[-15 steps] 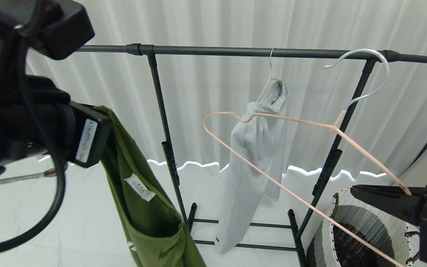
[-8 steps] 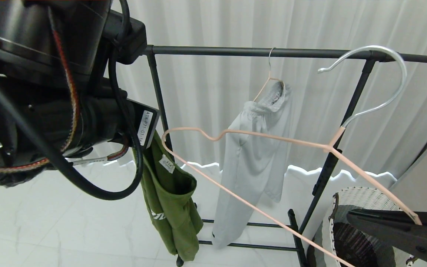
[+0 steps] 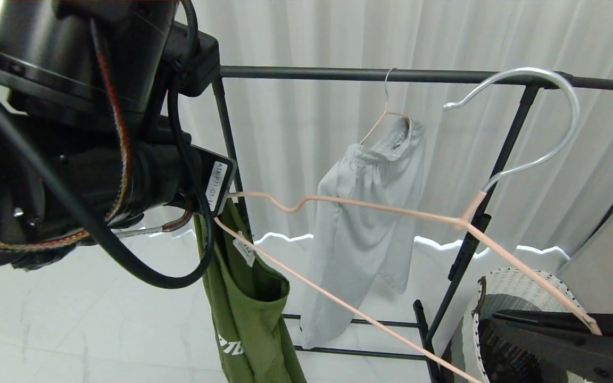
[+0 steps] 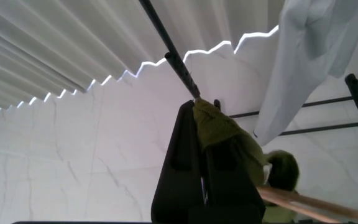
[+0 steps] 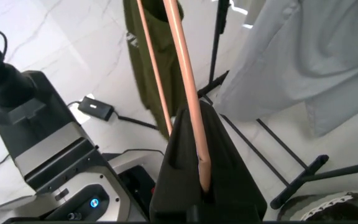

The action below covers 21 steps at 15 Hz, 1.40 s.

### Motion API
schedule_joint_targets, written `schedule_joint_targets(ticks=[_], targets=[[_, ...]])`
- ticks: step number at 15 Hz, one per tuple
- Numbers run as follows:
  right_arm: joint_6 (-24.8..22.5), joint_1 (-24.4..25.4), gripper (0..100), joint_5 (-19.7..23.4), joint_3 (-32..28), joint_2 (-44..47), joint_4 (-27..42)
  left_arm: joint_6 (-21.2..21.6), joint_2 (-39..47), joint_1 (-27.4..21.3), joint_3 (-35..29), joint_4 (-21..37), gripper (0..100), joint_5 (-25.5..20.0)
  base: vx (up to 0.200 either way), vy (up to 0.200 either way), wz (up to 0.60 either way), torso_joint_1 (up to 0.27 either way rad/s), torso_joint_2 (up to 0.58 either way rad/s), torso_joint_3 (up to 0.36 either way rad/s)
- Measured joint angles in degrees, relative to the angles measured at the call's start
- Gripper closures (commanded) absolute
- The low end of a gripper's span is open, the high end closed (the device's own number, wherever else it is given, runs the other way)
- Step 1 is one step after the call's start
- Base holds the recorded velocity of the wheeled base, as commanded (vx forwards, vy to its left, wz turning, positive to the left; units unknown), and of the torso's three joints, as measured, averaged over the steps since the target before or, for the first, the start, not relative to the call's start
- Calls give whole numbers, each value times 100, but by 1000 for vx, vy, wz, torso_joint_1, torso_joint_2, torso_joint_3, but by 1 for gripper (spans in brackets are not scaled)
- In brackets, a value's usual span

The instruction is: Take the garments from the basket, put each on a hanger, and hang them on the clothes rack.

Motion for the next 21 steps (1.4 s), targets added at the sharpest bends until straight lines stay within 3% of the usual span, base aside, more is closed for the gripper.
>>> schedule_joint_targets(ticks=[15,21], targets=[[1,-572,100,-60,-2,1017,-1677,-166,-38,-474,-68,-4,100,9,0,0,0,0,0,0],[-23,-585,100,9,-24,1369,-1832,-357,-44,-1059,-156,-59,100,-82,0,0,0,0,0,0]])
